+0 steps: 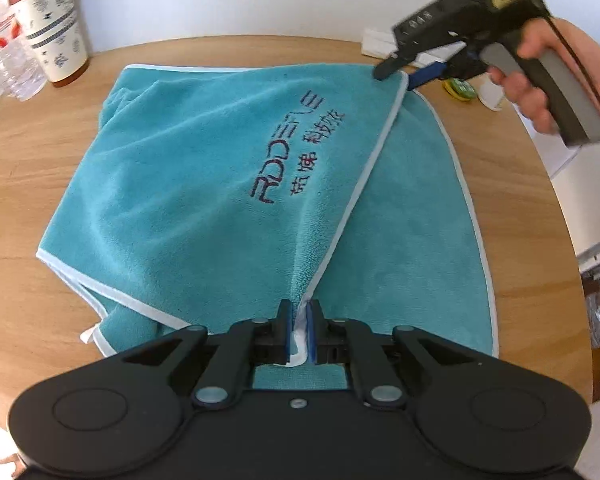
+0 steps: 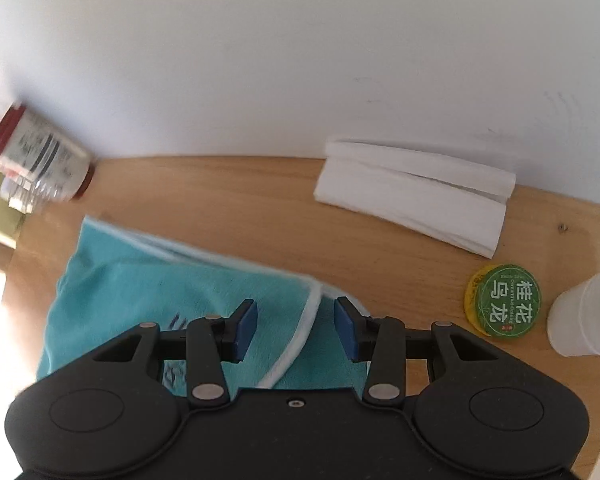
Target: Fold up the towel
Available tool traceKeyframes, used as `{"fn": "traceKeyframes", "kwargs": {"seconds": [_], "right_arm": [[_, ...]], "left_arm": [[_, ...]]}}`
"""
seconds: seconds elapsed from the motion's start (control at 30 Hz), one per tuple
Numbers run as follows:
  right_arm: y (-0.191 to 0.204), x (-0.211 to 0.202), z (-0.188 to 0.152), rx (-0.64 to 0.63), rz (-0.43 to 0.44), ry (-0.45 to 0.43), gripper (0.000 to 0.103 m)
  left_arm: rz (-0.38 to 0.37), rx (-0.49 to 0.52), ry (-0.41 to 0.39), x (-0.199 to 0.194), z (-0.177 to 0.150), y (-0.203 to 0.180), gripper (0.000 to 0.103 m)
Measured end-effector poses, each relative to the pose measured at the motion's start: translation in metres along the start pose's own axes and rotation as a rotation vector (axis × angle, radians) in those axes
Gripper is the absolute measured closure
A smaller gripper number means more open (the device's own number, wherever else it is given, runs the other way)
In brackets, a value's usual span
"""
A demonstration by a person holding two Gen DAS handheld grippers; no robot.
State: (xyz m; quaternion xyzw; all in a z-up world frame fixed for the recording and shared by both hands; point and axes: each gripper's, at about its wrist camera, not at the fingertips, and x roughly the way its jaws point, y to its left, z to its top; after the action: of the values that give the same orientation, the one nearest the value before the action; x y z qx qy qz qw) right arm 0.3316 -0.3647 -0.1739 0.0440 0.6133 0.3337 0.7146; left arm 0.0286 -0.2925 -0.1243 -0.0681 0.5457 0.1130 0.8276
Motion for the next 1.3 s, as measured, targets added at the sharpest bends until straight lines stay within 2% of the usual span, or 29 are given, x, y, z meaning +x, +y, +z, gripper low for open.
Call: {"fn": "traceKeyframes", "kwargs": {"seconds": [0.1,0.13,0.17,0.2,0.23,0.37,0.57,0.67,0.77,0.93,1.07,1.3], "right_arm": [[-0.004,0.002,0.003,0.047,0.032,0.011,0.055],[-0.005,0.002,0.003,0.055,0.041,0.015,0.062],[-0.004,0.002,0.004,0.054,0.045,0.019,0.080],[-0.001,0.002,0.005,0.047,0.047,0.023,0.090],[0.001,0.001,0.005,0.040,0.046,0.024,0.094],[0.018,-0.005,0.005,-0.035,0.014,0.034,0.094],[0.050,-0.018,0.009,-0.102,0.079,0.013,0.095],[0.095,-0.025,0.007,-0.186,0.143,-0.011,0.095],[0.138,-0.031,0.008,-0.260,0.206,-0.039,0.095],[0.232,-0.039,0.010,-0.393,0.328,-0.093,0.095],[0.293,-0.034,0.009,-0.462,0.369,-0.105,0.095],[0.394,-0.010,0.014,-0.576,0.413,-0.172,0.096]], "left_arm": [[-0.012,-0.006,0.009,0.004,0.001,0.005,0.096],[-0.012,-0.007,0.009,0.004,0.001,0.007,0.096],[-0.015,-0.006,0.012,0.005,0.001,0.009,0.096],[-0.017,-0.006,0.013,0.005,0.002,0.010,0.096],[-0.016,-0.008,0.010,0.004,0.003,0.012,0.096],[0.003,-0.018,0.002,0.001,0.005,0.021,0.096],[0.014,-0.040,-0.028,-0.012,0.004,0.042,0.096],[0.052,-0.059,-0.050,-0.027,-0.004,0.060,0.096],[0.110,-0.123,-0.053,-0.045,-0.015,0.093,0.096],[0.249,-0.233,-0.081,-0.081,-0.034,0.159,0.096],[0.324,-0.346,-0.126,-0.113,-0.046,0.210,0.096],[0.433,-0.459,-0.166,-0.151,-0.053,0.284,0.096]]}}
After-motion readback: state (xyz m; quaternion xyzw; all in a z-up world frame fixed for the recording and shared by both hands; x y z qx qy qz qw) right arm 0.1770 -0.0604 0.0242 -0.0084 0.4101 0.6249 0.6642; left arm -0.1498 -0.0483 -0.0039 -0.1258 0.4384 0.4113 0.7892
